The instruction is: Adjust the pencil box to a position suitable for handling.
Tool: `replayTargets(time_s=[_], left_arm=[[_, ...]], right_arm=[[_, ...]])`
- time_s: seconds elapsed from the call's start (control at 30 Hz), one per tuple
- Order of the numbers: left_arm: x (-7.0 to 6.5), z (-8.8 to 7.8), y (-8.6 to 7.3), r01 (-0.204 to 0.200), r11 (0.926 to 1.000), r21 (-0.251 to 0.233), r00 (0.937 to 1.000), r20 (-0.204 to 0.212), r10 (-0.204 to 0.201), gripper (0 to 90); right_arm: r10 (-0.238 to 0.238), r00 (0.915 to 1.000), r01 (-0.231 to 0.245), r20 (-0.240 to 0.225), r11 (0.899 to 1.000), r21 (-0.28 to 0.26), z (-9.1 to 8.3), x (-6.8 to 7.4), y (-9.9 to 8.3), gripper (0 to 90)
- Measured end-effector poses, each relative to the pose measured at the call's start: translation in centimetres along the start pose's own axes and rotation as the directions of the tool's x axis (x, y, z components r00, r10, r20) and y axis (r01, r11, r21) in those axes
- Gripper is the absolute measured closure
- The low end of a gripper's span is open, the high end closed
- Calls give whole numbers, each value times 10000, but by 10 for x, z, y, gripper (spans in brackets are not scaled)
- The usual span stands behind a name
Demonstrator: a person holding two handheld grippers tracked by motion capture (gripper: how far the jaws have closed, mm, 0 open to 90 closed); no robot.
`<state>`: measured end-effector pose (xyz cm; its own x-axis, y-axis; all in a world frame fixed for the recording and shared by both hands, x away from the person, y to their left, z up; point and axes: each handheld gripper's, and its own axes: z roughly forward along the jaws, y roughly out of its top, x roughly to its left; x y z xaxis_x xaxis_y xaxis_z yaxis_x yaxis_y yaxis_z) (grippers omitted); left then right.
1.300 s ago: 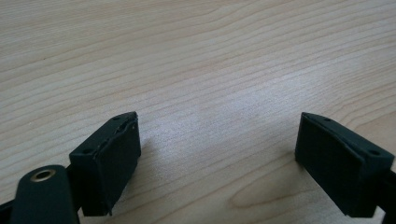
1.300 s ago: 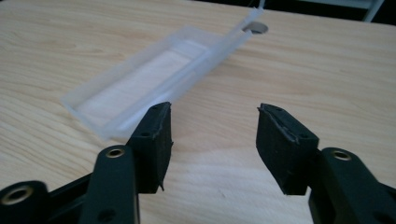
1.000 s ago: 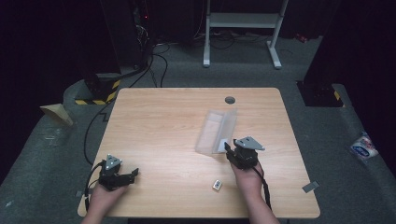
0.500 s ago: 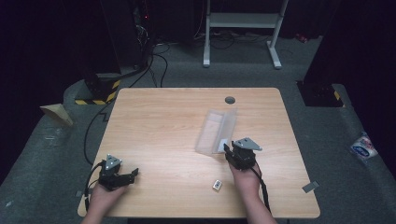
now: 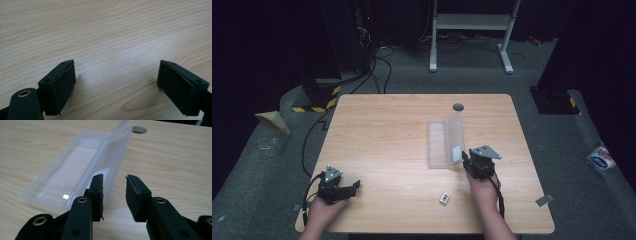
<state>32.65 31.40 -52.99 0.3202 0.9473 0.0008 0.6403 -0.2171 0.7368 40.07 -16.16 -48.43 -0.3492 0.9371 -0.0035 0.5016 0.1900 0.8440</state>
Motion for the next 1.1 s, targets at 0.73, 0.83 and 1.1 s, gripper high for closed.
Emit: replayTargets(time_s=[0.73, 0.83, 1.1], left_arm=[[0, 0, 0, -7, 10000, 15, 10000, 12, 7, 159], [0, 0, 0, -4, 10000, 12, 10000, 12, 4, 159], [0, 0, 0, -5, 10000, 14, 10000, 12, 5, 159]], right_arm=[[795, 9968, -796, 49, 9954, 530, 18, -14, -10, 490], [804, 9967, -806, 61, 9940, 745, 24, -14, -10, 510], [762, 9968, -786, 244, 9889, 1259, 37, -25, -9, 694]])
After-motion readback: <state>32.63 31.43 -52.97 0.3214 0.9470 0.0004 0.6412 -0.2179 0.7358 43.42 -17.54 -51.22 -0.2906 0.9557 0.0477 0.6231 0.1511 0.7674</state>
